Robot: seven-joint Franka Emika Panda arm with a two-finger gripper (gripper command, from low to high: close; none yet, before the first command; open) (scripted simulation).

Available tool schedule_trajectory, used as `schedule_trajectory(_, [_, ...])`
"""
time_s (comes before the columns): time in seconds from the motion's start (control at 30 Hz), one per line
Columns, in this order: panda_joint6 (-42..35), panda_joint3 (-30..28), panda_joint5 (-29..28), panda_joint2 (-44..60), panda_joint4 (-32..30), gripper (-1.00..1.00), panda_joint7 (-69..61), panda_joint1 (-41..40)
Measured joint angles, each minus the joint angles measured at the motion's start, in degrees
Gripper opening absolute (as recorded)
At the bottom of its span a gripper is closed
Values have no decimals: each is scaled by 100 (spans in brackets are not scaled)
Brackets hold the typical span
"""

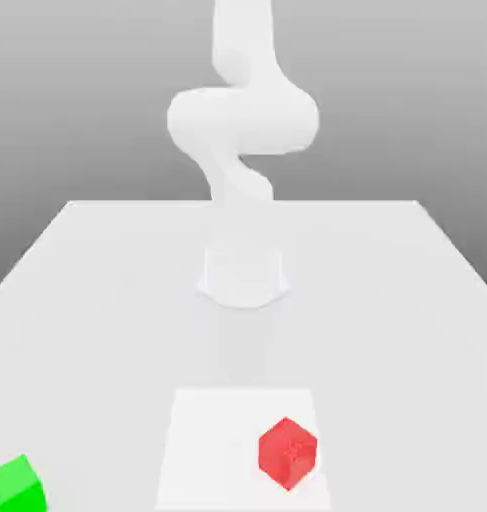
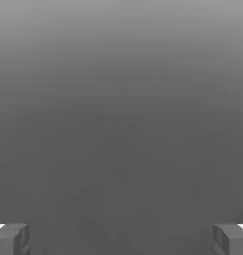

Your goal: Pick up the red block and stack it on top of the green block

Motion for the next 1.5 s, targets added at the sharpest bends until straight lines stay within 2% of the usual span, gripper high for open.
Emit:
schedule_trajectory(0.4, [1115, -502, 443, 2542, -751, 0, -2125, 875])
schedule_trajectory(0.6, [1672, -466, 498, 3780, -1123, 0, -3057, 1050])
schedule_trajectory(0.77, [2170, -454, 218, 4778, -1413, 0, -3558, 1112])
schedule_trajectory(0.93, [2987, -283, 392, 5806, -1319, 0, -3796, 993])
schedule_trajectory(0.97, [3105, -247, 431, 5948, -1299, -100, -3826, 965])
schedule_trajectory(1.2, [3098, -244, 416, 5950, -1299, -100, -3814, 960])
schedule_trajectory(1.37, [2340, -389, 167, 5052, -1435, -100, -3627, 1046])
schedule_trajectory(1.5, [1847, -920, 370, 5136, -907, -100, -2943, 654])
